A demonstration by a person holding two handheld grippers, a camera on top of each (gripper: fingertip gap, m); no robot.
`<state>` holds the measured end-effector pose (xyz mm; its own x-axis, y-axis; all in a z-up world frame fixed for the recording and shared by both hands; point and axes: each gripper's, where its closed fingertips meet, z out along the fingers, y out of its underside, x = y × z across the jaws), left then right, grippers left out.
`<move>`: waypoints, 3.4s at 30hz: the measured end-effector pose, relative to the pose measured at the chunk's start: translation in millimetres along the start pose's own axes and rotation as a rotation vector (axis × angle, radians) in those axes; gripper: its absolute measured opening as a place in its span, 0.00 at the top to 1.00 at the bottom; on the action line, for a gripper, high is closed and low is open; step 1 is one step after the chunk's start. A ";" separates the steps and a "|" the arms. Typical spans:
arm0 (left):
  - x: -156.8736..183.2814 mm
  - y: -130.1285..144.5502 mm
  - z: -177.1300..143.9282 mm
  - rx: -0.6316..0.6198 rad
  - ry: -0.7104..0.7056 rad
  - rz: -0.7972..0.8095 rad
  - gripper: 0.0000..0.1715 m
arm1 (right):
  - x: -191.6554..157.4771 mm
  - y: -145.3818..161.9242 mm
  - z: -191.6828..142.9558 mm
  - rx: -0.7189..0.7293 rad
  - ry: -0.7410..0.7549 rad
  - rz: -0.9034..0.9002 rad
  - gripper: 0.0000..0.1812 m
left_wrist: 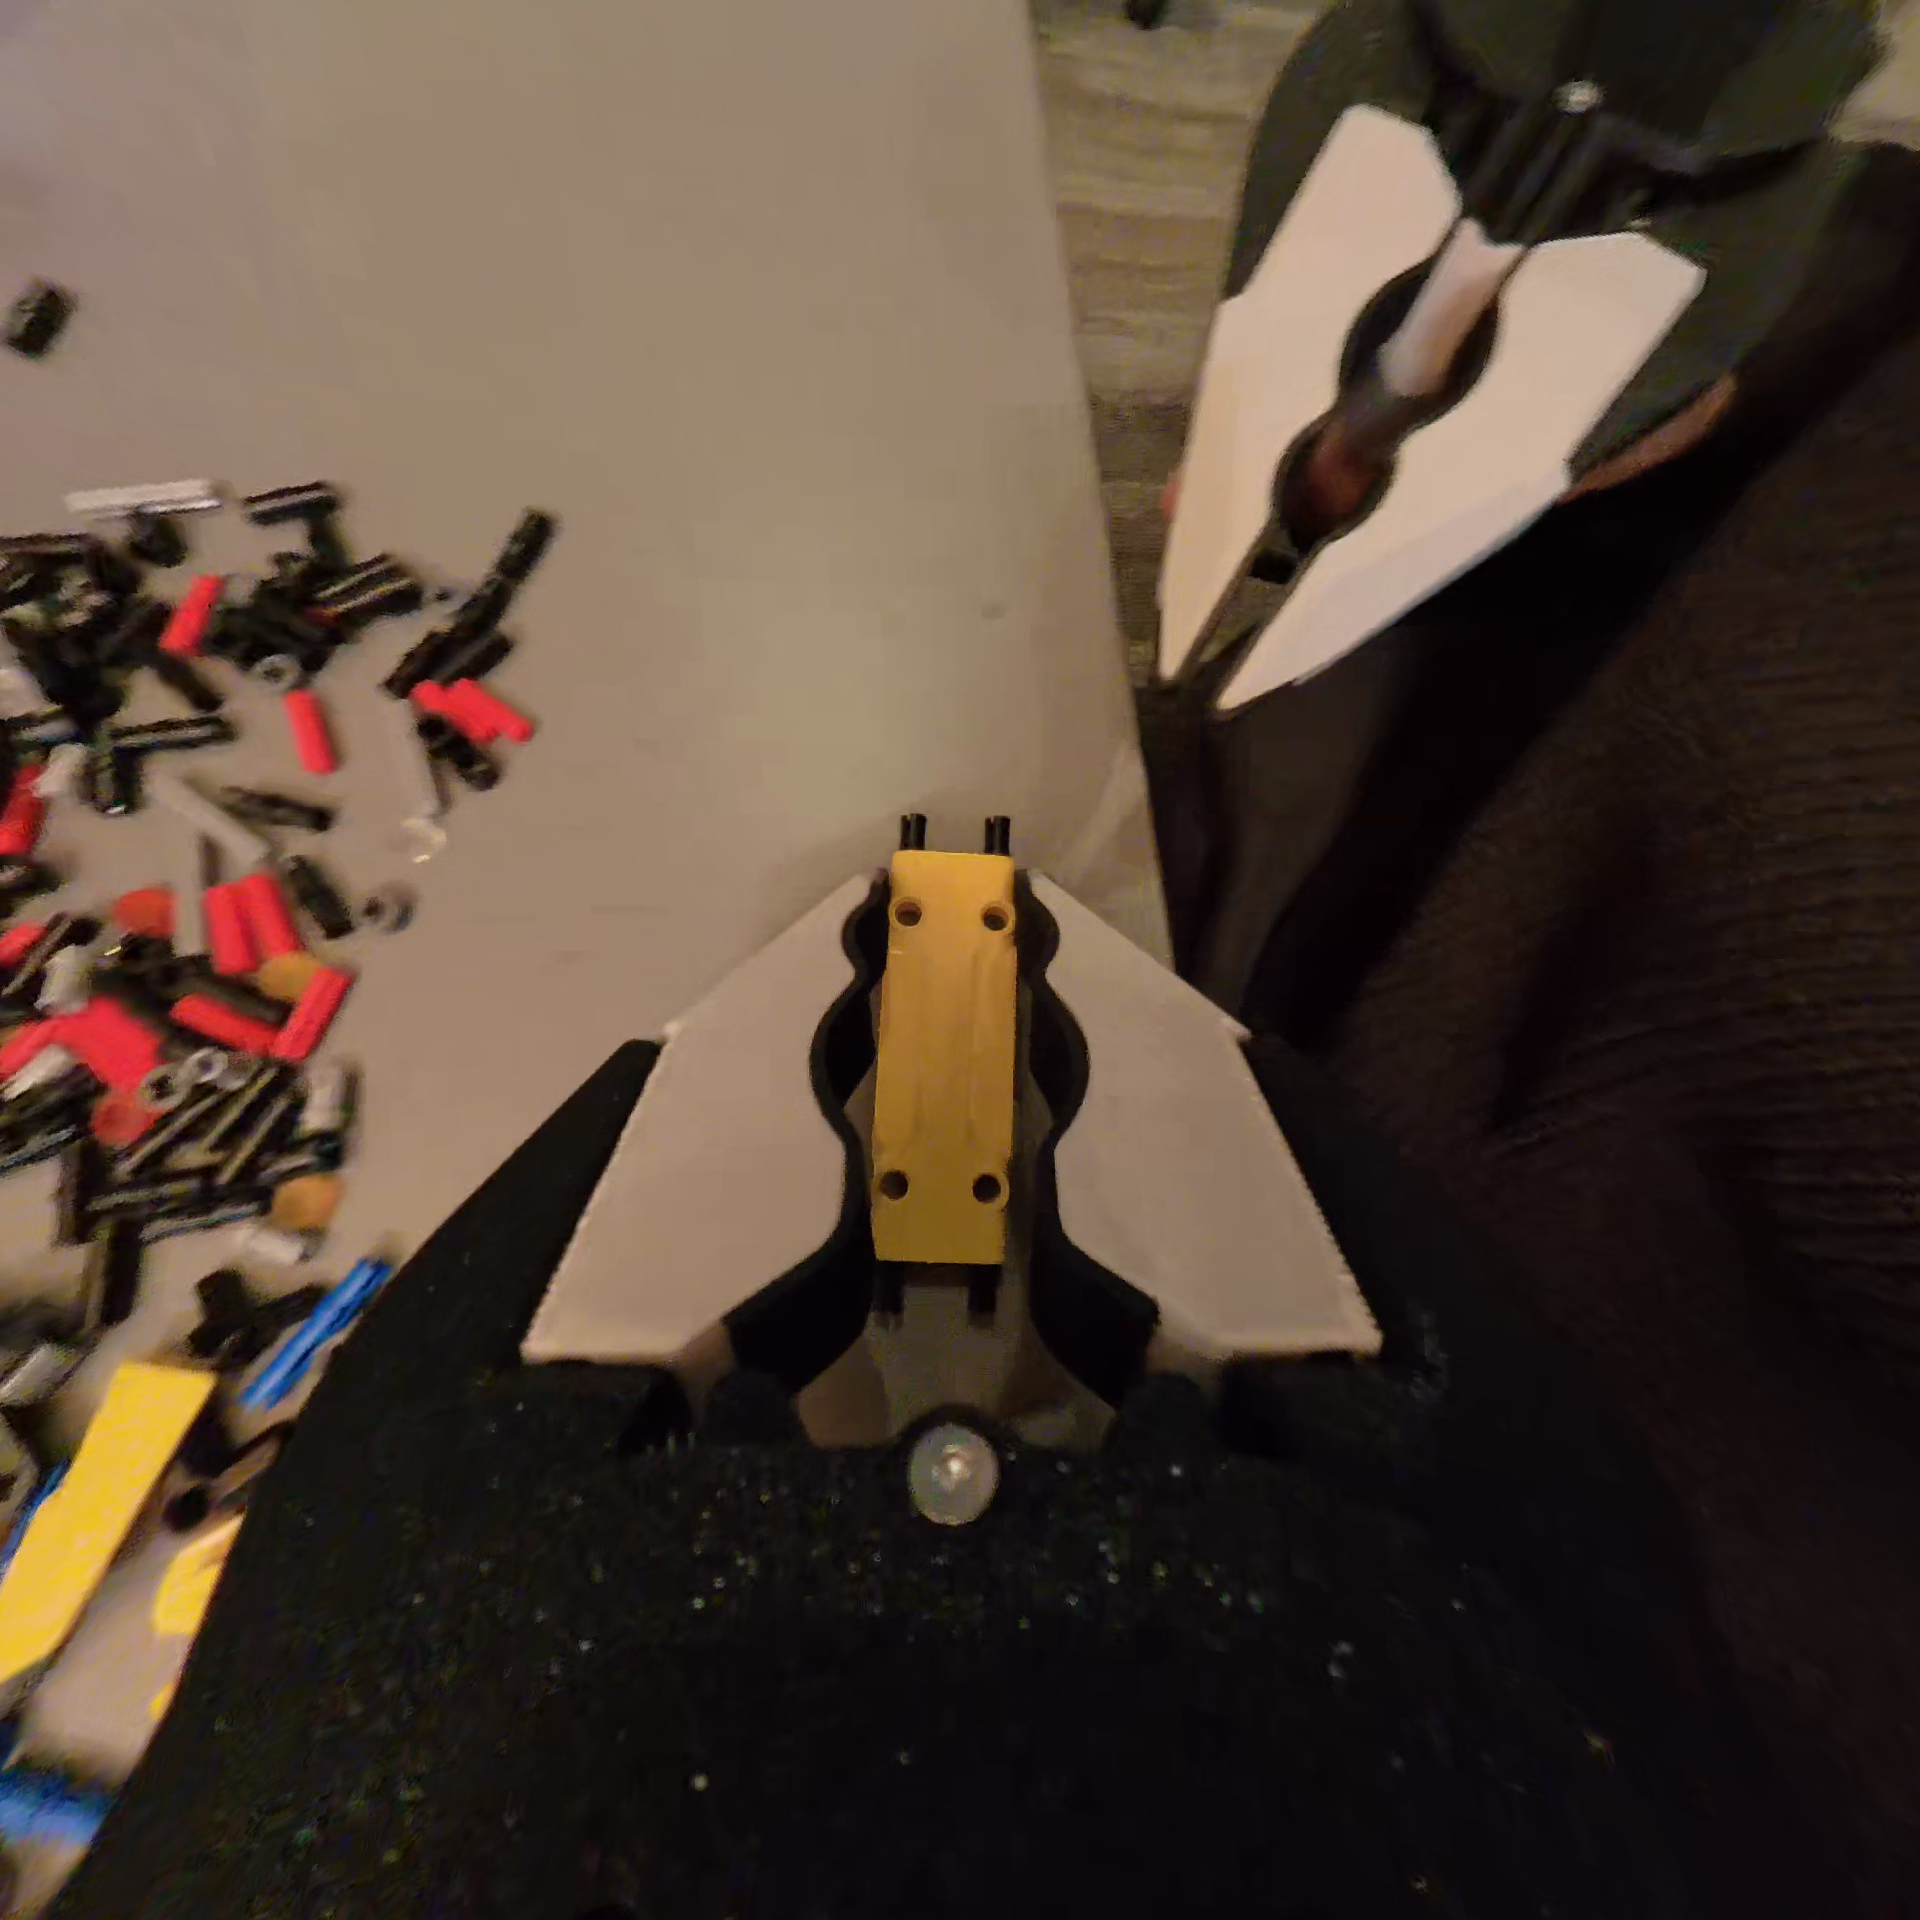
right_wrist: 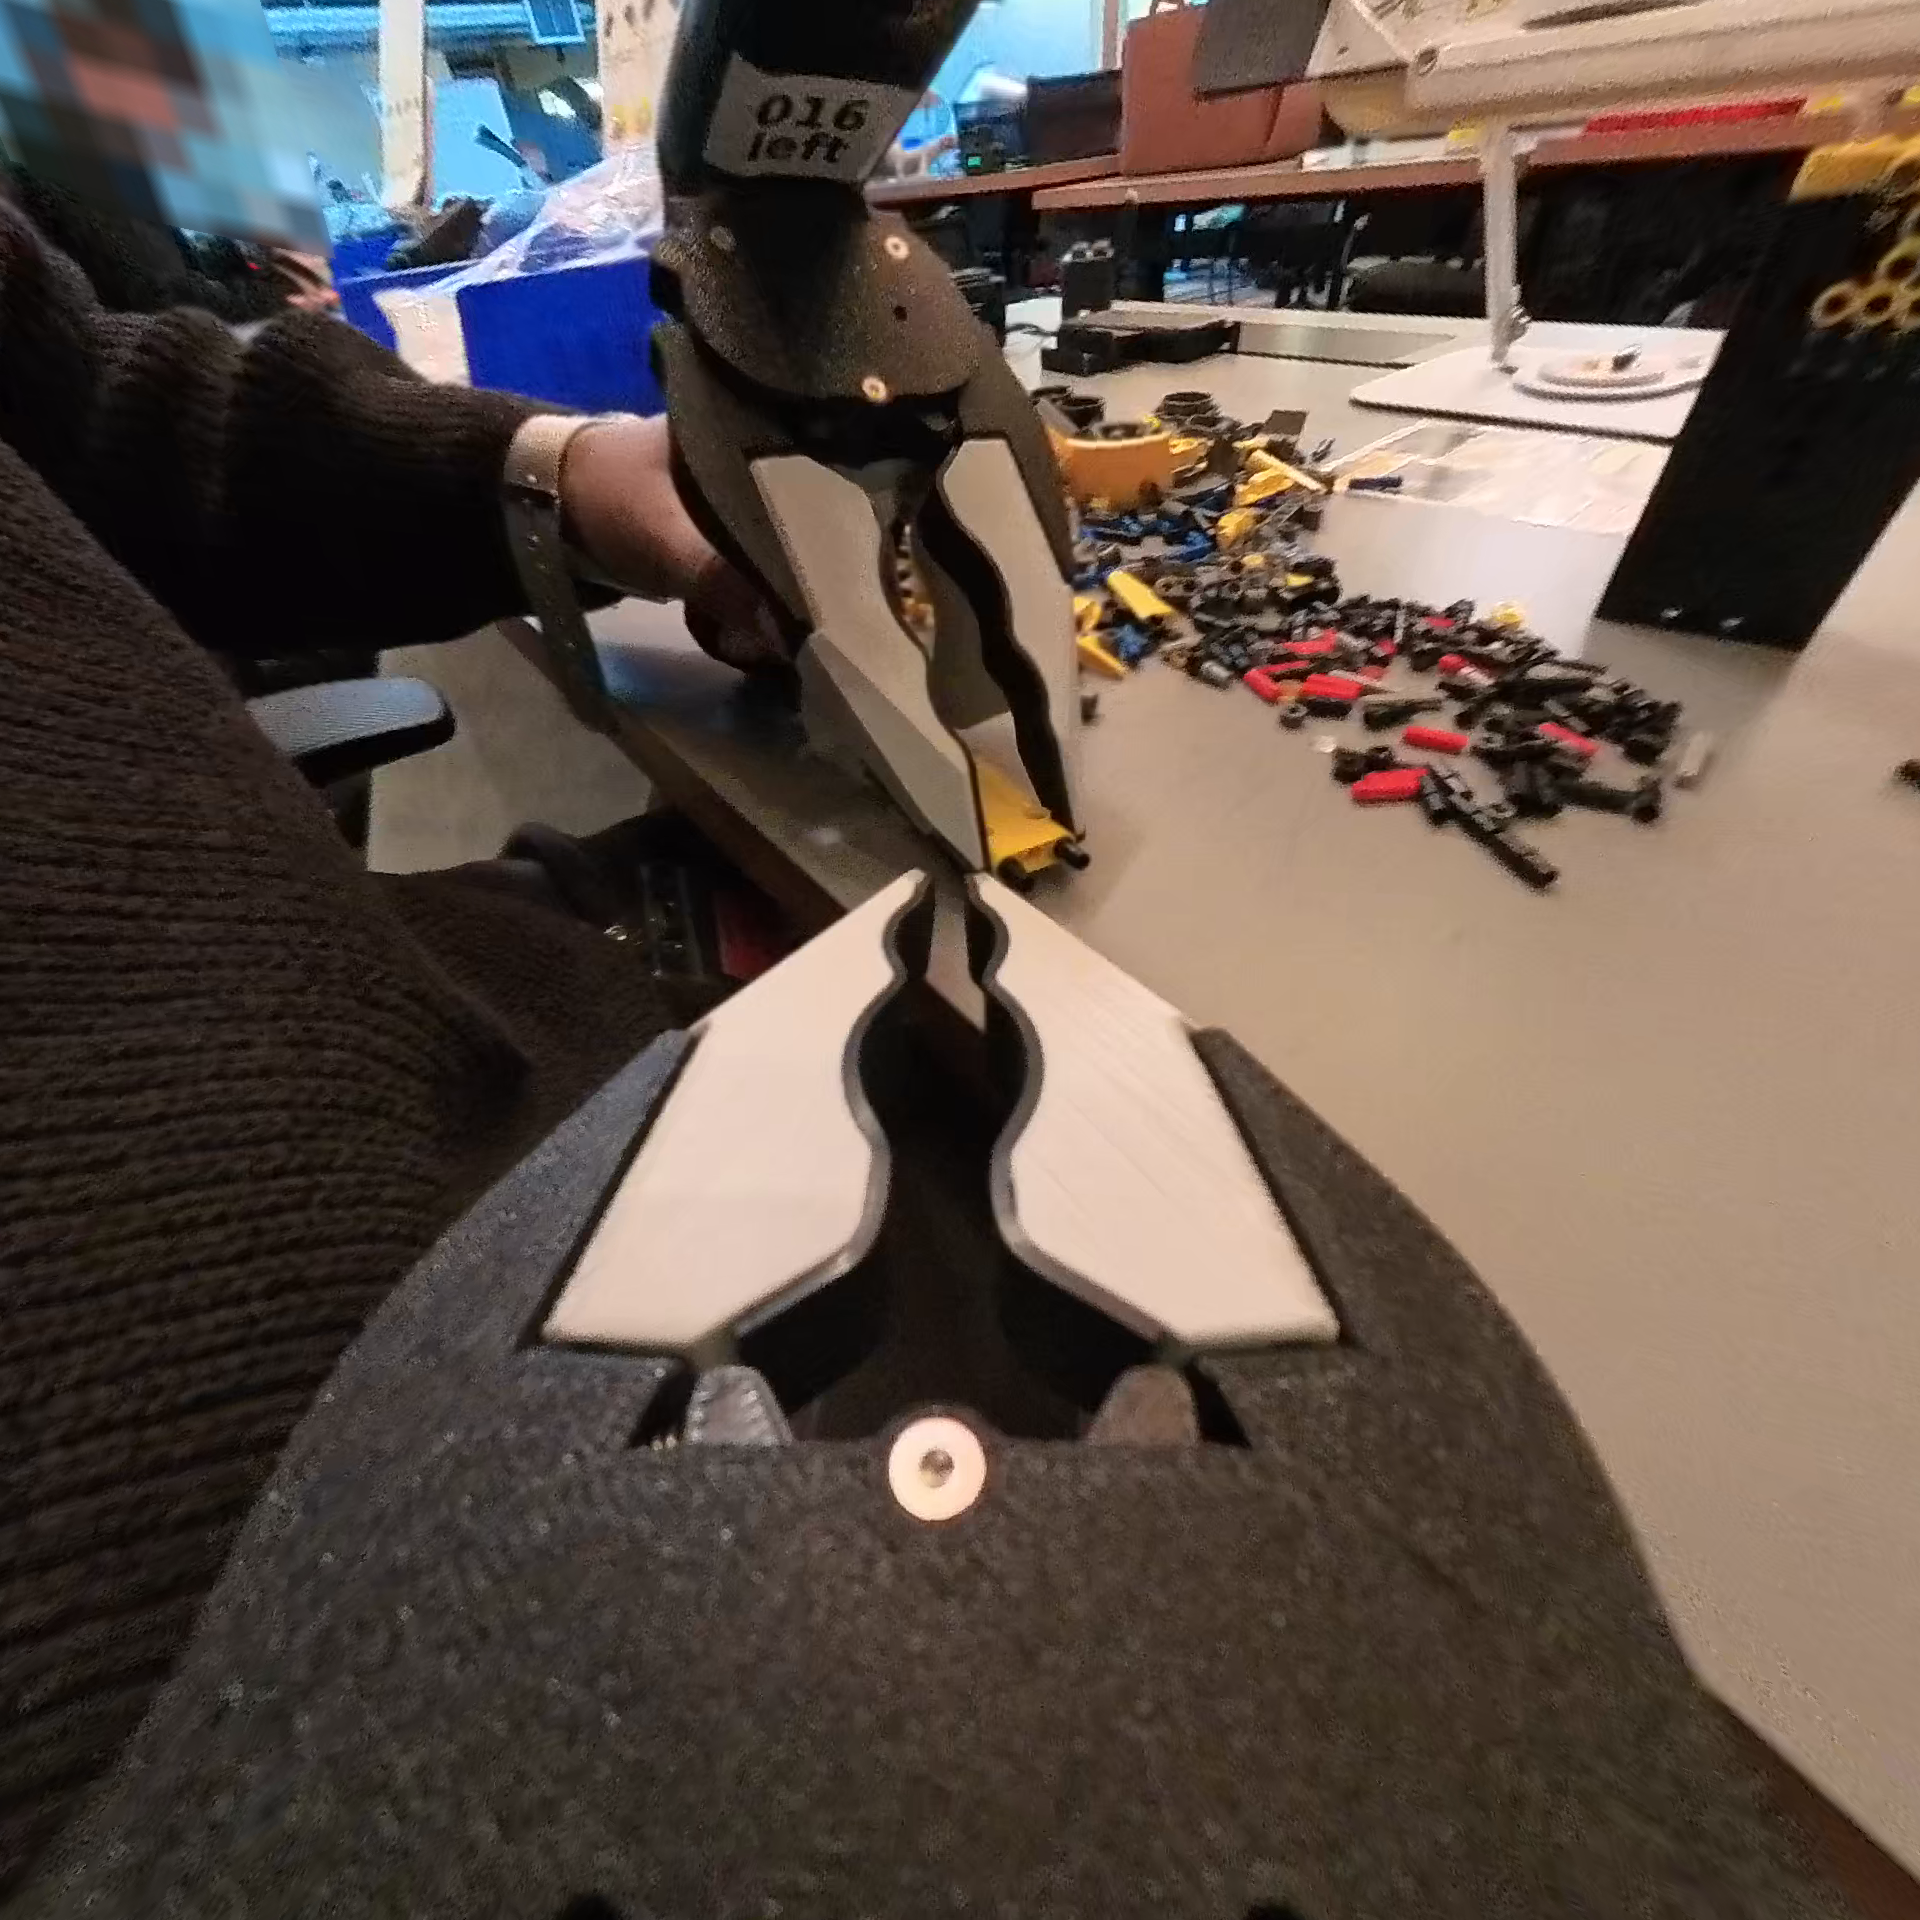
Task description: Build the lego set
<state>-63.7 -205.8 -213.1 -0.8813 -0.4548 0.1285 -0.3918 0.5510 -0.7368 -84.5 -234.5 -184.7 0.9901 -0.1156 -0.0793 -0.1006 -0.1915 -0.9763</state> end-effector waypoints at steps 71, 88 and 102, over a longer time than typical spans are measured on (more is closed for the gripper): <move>-39.9 15.4 -110.9 0.406 -0.377 -0.283 0.88 | 82.8 -86.1 61.6 0.139 0.009 -0.071 0.92; -62.3 69.3 -123.4 0.165 -0.643 -0.289 0.69 | 82.6 -85.0 62.6 0.129 0.013 -0.076 0.92; -65.0 87.8 -120.2 0.037 -0.701 -0.270 0.96 | 80.6 -84.5 62.6 0.127 0.016 -0.096 0.92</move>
<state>-72.7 -43.7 -206.3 -0.3761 -0.9166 -0.1359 -0.5507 0.3391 -0.7627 9.9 -166.7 -121.1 0.9928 -0.1186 0.0179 0.0087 -0.0779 -0.9969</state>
